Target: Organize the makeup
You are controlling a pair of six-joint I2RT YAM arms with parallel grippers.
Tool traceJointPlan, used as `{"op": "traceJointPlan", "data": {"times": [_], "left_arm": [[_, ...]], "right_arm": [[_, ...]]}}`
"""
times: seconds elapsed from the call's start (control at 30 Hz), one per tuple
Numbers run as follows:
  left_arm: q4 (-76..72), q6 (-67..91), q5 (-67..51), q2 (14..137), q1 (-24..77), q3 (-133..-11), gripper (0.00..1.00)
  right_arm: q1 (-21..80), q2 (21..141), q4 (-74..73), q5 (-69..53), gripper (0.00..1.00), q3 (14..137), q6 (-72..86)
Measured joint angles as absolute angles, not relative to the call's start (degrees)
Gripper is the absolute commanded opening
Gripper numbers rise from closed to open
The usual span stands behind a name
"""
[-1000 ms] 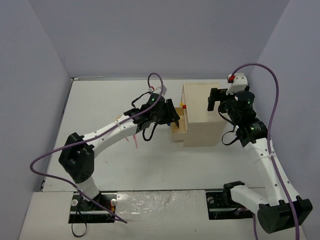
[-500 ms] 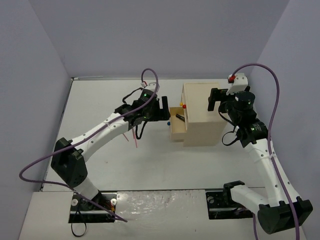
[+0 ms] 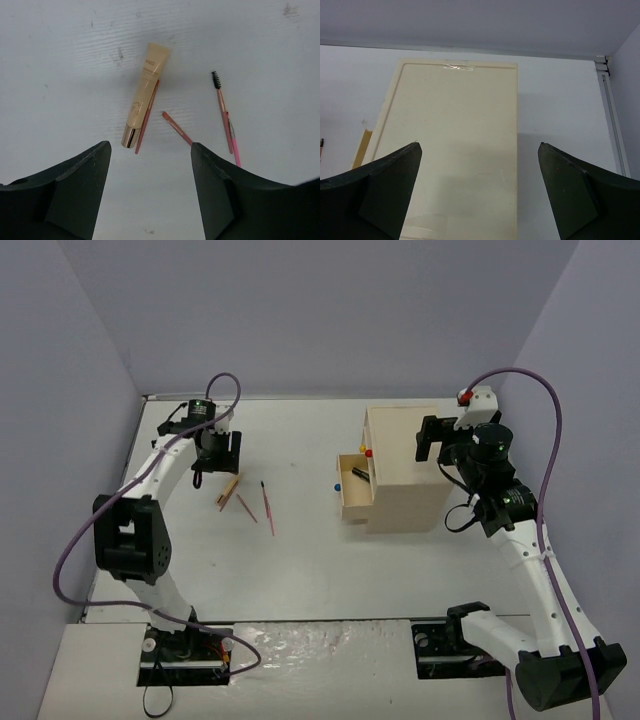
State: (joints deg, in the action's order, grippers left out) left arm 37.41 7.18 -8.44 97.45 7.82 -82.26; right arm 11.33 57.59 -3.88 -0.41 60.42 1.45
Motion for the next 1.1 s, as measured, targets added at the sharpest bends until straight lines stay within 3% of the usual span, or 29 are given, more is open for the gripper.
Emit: {"op": "traceJointPlan", "data": {"times": [0.27, 1.1], "left_arm": [[36.5, 5.6, -13.6, 109.4, 4.1, -84.1, 0.46], [31.4, 7.1, -11.4, 113.9, 4.0, -85.6, 0.4]], "right_arm": [[11.3, 57.4, -3.6, -0.9, 1.0, 59.9, 1.5], [11.7, 57.2, -3.6, -0.9, 1.0, 59.5, 1.7]]}}
